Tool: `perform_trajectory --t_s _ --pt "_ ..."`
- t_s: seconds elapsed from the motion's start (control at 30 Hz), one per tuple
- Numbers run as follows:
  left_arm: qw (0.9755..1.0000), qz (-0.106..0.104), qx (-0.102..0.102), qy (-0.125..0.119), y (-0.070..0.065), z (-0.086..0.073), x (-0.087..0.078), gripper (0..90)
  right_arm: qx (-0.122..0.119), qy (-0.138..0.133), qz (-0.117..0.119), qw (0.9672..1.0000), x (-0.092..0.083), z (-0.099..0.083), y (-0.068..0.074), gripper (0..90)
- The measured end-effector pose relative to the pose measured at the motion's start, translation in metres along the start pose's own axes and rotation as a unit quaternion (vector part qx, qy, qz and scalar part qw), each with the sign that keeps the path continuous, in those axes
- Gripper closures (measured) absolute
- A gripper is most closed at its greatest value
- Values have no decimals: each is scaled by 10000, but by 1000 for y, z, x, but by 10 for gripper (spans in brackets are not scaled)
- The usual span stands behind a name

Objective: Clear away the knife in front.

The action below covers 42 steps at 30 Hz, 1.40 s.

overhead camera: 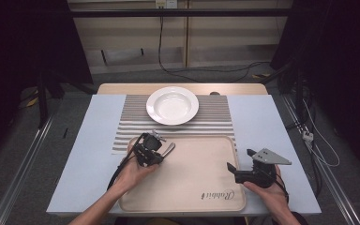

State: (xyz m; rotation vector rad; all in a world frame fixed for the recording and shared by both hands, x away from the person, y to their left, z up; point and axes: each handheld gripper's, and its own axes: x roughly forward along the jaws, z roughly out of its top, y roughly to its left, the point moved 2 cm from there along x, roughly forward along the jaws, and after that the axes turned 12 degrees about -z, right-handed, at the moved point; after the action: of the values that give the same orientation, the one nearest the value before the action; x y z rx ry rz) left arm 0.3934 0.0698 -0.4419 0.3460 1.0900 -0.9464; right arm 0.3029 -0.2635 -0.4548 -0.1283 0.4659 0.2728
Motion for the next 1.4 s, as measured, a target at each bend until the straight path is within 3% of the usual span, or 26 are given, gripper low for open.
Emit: perform_trajectory --t_s 0.27,0.57,0.7,0.77,0.8,0.93,1.07,1.17,1.23,1.33,1.37,1.4 --pt "10000 -12 6 15 0 -3 -1 797 -15 3 2 10000 0 0 0 76" --pt "9998 -127 -119 0 4 -10 -6 794 -5 -8 36 10000 -1 0 1 75" --pt "9999 -109 -6 42 5 -11 -7 786 -25 -5 59 10000 -1 0 0 76" --pt "10000 -4 60 50 5 -11 -7 755 -18 -6 62 10000 -1 0 1 76" --pt "10000 28 62 40 6 -11 -7 693 -33 -9 81 10000 -1 0 0 75" --pt "10000 -28 -1 17 10 -12 -8 634 -40 -19 97 9999 -1 0 1 76" --pt "9998 -36 198 -68 11 -14 -8 588 -41 -21 98 9999 -2 0 1 76" --pt "9997 -128 174 -108 13 -14 -7 480 -43 -27 101 9999 -2 0 1 75" --pt "9995 -204 202 -144 13 -13 -8 456 -39 -28 105 9999 -2 0 1 76" --pt "9989 -197 297 -314 13 -11 -9 324 -10 -20 114 9999 -2 -1 0 74" --pt "9987 -164 312 -367 13 -10 -10 324 -10 -20 114 9999 -2 -1 0 74" --pt "9986 -137 288 -413 14 -10 -10 239 -13 -25 114 9999 -1 -1 0 74"
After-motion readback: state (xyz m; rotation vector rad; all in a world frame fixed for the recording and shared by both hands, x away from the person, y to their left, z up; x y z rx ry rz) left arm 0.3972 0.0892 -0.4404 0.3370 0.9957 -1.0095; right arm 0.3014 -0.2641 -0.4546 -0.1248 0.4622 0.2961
